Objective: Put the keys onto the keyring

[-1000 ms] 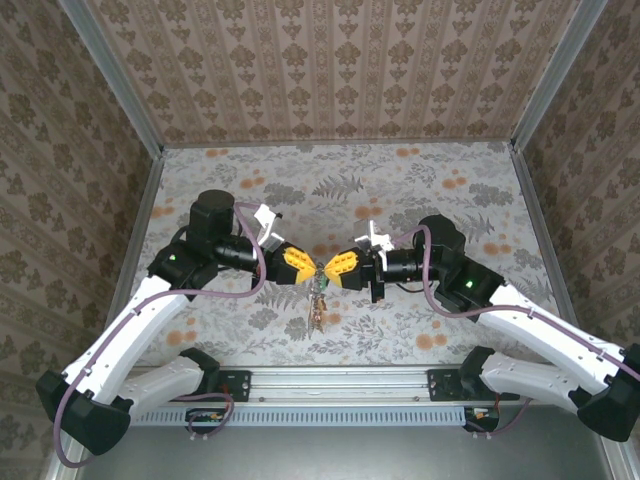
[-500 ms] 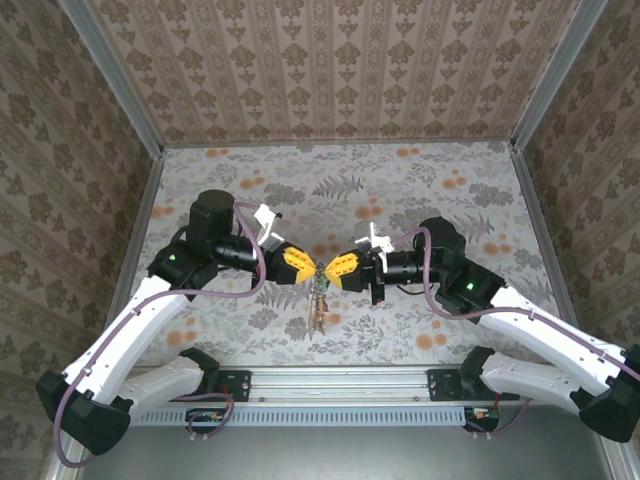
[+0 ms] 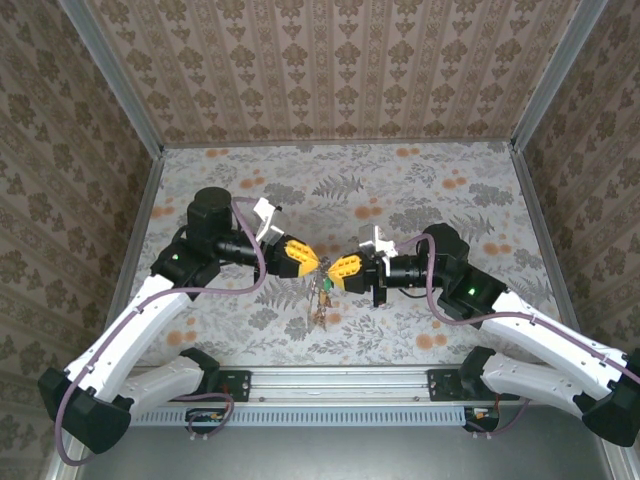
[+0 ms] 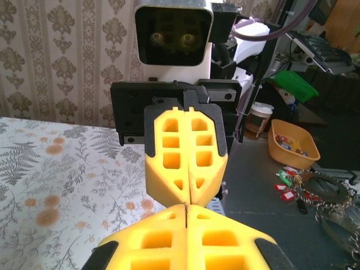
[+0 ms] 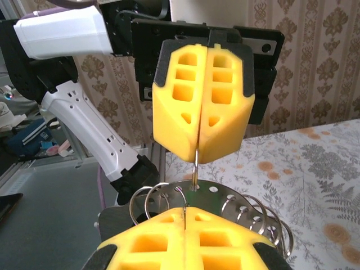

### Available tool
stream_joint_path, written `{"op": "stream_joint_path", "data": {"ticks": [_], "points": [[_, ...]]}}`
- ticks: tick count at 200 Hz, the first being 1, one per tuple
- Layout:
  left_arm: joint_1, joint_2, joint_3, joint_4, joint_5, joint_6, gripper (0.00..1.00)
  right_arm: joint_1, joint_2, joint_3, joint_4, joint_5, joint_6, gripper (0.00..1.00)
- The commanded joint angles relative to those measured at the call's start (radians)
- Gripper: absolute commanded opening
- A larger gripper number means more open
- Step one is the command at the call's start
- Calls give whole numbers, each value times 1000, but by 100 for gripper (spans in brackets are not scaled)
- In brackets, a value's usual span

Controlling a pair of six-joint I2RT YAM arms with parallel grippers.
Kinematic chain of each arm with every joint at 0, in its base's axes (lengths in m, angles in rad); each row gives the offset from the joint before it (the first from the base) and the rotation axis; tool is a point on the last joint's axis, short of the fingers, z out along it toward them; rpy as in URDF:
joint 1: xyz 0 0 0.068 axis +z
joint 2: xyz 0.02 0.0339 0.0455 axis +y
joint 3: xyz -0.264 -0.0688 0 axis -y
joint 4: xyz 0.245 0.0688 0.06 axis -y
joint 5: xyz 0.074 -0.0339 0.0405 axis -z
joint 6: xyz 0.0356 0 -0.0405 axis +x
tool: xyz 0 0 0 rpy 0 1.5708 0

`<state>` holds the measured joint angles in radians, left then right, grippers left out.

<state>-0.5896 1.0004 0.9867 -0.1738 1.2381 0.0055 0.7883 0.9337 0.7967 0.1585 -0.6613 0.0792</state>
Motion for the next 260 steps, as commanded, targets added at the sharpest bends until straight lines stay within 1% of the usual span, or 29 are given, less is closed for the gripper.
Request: {"op": "stream_joint_path", "data": {"ticks": [1,22,64,97,134,163,207,260], "points": [[-7,-6,-15,137,40,-91,0,9,-26,-14,79,5,9,0],[-7,-13,-34,215,40,-165,0,27,-44,-32,109,65,6,0],[-7,-9,-22,254,26,-248,0,79,-98,-111,205,228,0,0],[-12,5,-19,301,12,-309,0,85,-145,-189,306,321,34,0],[-33,5,-23,339,-36,-332,0,85,-124,-202,416,320,80,0],[-40,1,-25,359,-48,-343,0,85,-119,-216,485,318,119,0],[-42,0,-27,371,-51,-341,0,88,-135,-224,489,318,133,0],[-44,-6,-36,389,-53,-349,0,91,-112,-229,525,324,145,0]]}}
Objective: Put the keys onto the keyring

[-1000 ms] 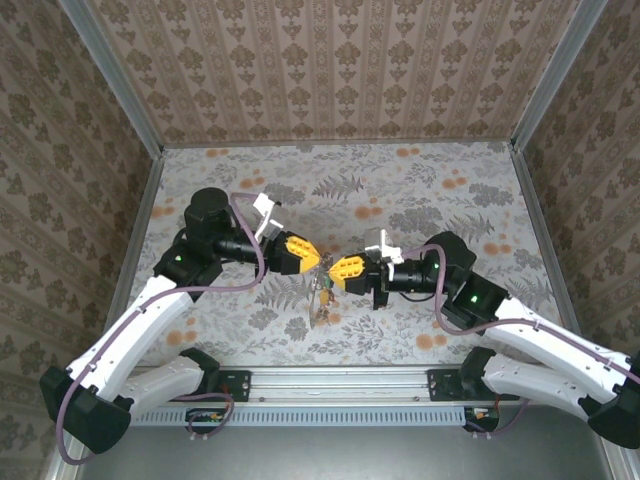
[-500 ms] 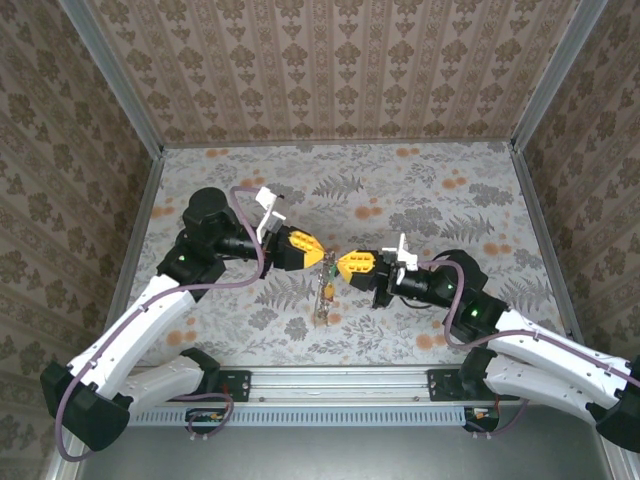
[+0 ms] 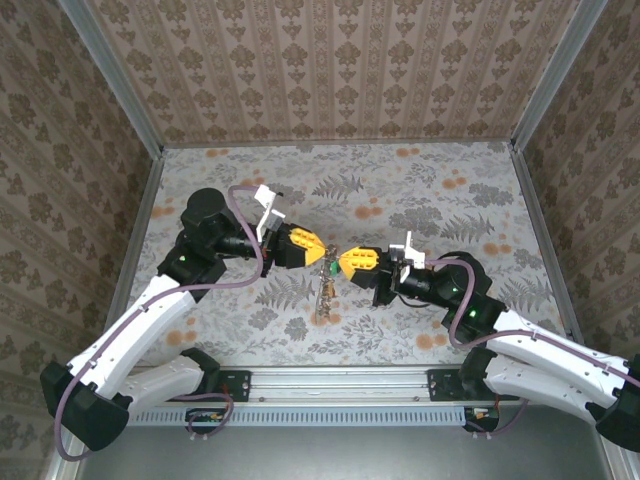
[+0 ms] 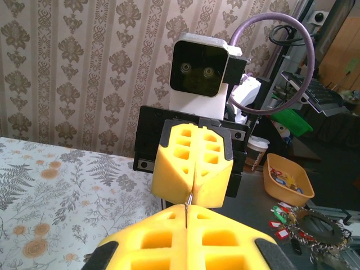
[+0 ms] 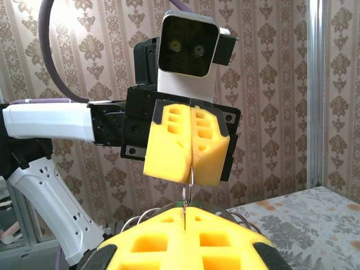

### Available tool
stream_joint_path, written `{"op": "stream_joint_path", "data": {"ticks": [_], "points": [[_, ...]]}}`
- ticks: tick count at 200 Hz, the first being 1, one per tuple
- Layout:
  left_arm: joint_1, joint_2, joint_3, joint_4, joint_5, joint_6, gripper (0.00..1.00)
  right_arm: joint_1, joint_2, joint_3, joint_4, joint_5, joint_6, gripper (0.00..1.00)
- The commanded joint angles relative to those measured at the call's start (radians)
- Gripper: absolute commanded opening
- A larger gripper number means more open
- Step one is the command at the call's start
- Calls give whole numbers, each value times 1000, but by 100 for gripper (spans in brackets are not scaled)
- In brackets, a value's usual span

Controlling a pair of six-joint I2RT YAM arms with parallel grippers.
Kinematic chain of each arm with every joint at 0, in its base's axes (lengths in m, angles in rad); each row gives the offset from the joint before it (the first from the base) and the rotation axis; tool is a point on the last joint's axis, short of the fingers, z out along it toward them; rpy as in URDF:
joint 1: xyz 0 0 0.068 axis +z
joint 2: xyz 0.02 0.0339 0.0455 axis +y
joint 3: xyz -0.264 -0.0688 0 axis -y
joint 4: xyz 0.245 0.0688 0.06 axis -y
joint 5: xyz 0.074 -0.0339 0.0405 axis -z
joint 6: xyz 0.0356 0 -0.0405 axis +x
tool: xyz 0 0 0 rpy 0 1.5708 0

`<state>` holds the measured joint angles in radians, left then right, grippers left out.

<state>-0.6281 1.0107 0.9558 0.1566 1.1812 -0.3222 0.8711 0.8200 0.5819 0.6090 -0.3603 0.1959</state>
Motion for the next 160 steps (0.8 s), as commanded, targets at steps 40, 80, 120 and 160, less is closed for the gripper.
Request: {"op": "stream_joint_path", "data": {"ticks": [40,80,120,160], "points": [[-5,-20,-9,60,4,-16,0,8,12,-7,87,11,38,0],[-7,-19,-9,63,4,-14,0,9,26,-7,110,7,53,0],[-7,-20,-9,64,5,-14,0,9,33,-5,120,6,62,0],[-8,-23,-6,63,6,-11,0,10,41,-7,126,6,68,0]]}}
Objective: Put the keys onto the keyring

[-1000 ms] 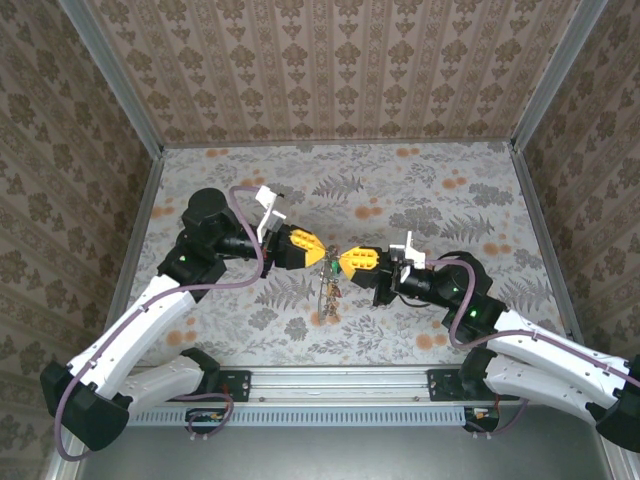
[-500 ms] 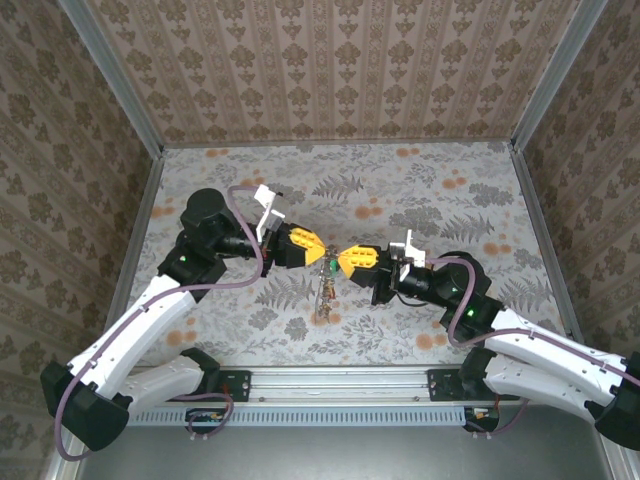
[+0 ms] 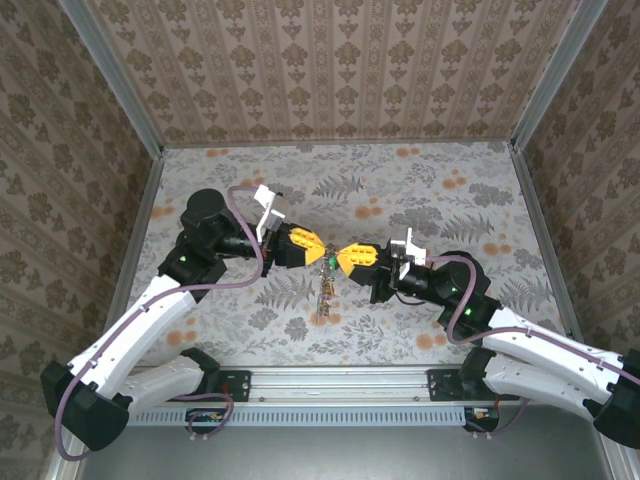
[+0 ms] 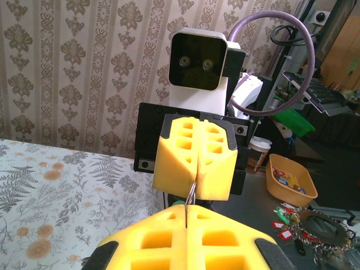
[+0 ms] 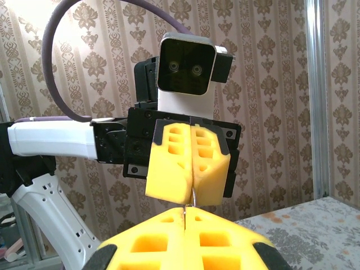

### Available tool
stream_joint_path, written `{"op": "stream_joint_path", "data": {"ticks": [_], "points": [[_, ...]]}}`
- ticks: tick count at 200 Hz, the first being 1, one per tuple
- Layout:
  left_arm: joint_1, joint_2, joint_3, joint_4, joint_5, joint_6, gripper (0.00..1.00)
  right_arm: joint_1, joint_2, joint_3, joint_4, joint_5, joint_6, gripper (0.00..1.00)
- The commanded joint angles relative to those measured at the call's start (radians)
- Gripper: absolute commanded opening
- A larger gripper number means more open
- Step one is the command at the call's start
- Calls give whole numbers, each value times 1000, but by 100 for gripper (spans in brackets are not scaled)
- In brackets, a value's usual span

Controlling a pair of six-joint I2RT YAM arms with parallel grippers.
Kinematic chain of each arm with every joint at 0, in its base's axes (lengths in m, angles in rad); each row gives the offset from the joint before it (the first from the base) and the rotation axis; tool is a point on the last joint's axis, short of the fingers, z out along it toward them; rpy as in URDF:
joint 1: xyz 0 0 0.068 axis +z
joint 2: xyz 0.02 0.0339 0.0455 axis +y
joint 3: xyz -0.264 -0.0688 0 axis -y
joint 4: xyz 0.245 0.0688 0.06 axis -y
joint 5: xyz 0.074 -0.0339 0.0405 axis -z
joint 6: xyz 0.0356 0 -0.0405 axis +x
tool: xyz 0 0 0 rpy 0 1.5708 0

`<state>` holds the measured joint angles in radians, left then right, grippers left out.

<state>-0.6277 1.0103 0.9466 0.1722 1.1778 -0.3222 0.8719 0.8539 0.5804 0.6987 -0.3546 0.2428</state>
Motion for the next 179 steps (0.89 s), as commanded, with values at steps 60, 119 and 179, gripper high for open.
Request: {"op": "stream_joint_path", "data": {"ticks": [60,119,179], "points": [[-10,-16,5,51,11,-9,0,8,15,-4,32,8,23,0],[-11,-16,5,62,11,-12,0,7,25,-10,30,17,23,0],[-9,-12,0,77,22,-16,0,7,42,-4,30,28,24,0]]}}
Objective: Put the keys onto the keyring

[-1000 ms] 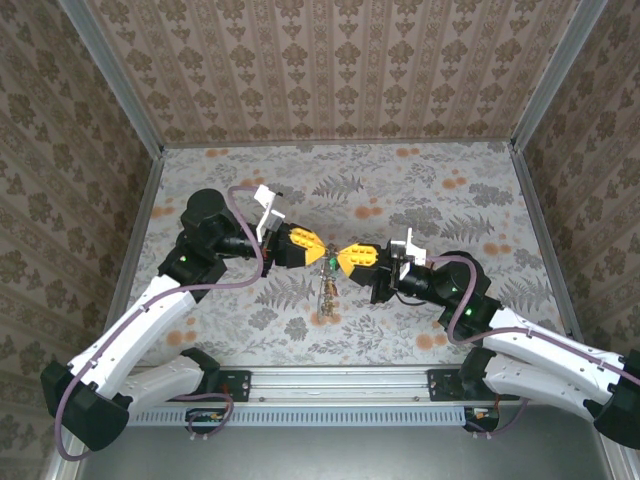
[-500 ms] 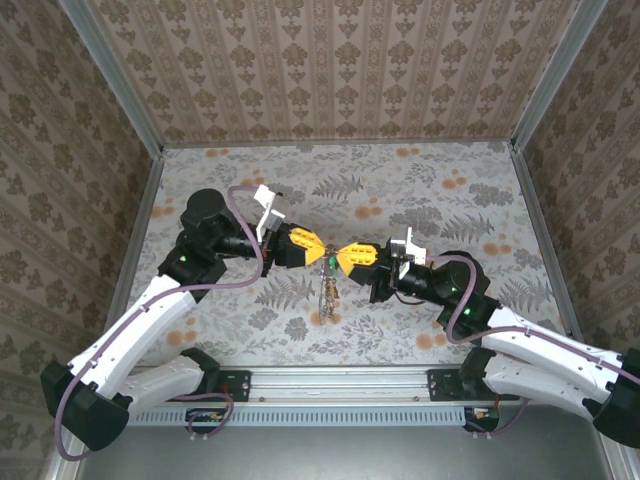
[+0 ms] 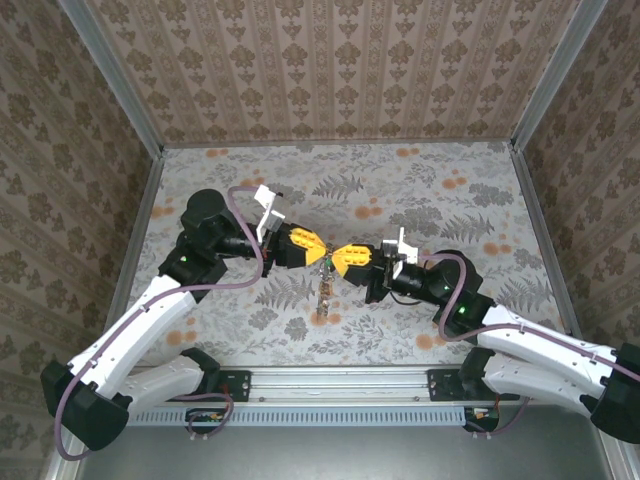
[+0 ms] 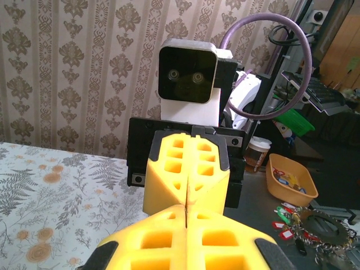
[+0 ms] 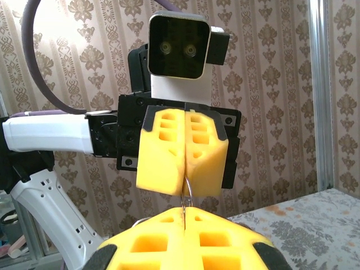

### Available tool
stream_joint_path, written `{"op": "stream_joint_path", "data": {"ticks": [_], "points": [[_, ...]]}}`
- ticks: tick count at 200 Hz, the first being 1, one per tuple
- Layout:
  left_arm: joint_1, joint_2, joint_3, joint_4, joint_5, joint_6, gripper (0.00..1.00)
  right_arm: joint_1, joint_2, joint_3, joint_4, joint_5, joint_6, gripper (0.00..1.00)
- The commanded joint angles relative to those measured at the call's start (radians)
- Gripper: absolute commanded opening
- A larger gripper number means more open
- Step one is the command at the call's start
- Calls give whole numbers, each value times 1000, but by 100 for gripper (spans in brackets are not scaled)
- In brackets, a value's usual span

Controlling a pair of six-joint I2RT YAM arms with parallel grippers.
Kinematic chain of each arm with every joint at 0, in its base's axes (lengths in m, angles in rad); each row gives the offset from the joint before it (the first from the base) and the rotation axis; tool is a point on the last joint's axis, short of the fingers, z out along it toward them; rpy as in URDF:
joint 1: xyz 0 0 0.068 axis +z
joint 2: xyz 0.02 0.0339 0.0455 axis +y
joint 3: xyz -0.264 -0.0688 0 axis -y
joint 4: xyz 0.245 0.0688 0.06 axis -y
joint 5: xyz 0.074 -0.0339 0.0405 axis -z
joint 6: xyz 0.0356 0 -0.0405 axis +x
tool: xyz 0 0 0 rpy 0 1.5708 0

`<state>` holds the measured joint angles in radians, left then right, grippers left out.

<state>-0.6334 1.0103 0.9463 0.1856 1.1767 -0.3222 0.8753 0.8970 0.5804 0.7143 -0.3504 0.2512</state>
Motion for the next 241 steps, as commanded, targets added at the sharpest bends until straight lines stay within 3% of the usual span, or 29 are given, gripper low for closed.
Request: {"op": "stream_joint_path", "data": {"ticks": [1,73,241], "points": [[-3,-12,0,64,23,-16,0,4,-1,-3,14,24,16,0],[9,-35,-2,24,15,3,0,5,-64,4,-67,24,-23,0],[11,-27,3,36,26,-8,0,4,-64,-10,11,12,-12,0]]}}
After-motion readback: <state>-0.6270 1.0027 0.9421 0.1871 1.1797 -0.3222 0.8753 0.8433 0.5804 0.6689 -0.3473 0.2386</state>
